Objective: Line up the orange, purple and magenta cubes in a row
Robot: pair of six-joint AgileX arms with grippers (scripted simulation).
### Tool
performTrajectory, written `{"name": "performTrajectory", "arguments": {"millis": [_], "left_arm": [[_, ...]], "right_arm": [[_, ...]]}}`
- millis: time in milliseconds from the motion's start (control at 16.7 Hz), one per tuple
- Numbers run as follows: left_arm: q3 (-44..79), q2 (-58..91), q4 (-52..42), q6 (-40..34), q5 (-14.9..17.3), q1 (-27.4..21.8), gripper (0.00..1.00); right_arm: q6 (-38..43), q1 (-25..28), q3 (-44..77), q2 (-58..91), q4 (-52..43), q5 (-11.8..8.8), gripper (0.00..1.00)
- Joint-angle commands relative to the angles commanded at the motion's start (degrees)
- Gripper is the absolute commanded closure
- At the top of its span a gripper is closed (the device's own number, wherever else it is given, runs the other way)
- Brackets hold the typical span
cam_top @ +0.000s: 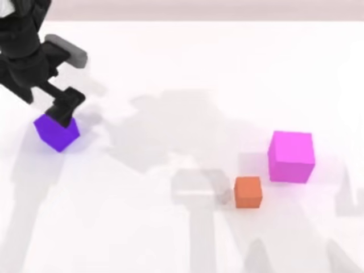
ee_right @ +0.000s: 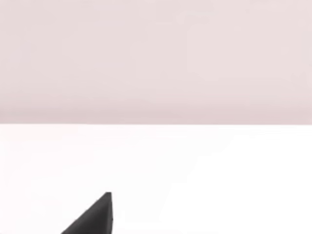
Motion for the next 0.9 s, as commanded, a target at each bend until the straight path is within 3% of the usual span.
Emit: {"name": "performTrajectory", "arguments": {"millis": [360, 660, 900], "left_arm": [[-8.7, 3.7, 12.7, 0.2, 0.0, 0.2, 0.00], [-9.5, 4.0, 13.7, 0.3, 0.0, 0.2, 0.00], [-9.5, 4.0, 13.7, 0.3, 0.0, 0.2, 0.30]], "right_arm": [[0.0, 0.0, 0.0, 0.0, 0.0, 0.0, 0.00], [0.0, 0.0, 0.0, 0.0, 0.0, 0.0, 0.00], [0.0, 0.0, 0.0, 0.0, 0.0, 0.0, 0.00]]}}
